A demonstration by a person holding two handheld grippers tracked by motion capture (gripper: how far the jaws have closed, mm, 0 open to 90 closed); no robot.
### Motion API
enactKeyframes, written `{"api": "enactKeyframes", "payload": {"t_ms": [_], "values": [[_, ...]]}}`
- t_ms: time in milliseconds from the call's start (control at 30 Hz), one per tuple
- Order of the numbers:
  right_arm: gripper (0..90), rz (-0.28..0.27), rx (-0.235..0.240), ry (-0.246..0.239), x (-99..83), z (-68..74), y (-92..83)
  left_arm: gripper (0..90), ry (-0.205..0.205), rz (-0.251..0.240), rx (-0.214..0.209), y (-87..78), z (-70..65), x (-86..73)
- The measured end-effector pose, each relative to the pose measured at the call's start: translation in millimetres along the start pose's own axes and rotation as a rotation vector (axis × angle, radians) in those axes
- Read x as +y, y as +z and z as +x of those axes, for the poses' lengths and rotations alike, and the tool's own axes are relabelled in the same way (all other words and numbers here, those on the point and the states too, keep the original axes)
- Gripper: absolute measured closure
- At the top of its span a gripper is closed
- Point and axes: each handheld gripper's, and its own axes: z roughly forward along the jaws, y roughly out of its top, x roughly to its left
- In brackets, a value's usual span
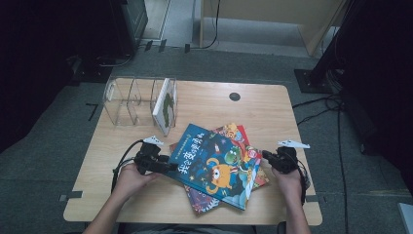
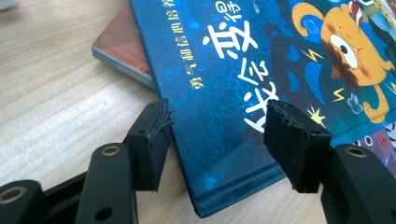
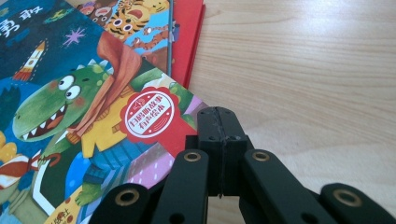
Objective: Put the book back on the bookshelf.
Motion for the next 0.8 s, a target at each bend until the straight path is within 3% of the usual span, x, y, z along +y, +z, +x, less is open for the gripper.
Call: {"api": "enactKeyframes", "payload": {"t_ms": [267, 500, 800], "values": [[90.0, 0.009, 0.014, -0.008, 10.0, 3.7, 13.5, 41.2, -0.027, 0.012, -0.004, -8.8, -1.6, -10.3], [90.0, 0.034, 0.024, -0.055, 17.5, 13.3, 25.9, 40.6, -0.047, 0.008, 0.004, -13.6, -2.8, -18.3], [90.0, 0.041, 0.038, -0.061, 26.3, 17.9, 36.1, 42.4, -0.071, 0.014, -0.002, -18.9, -2.9, -27.4]]}}
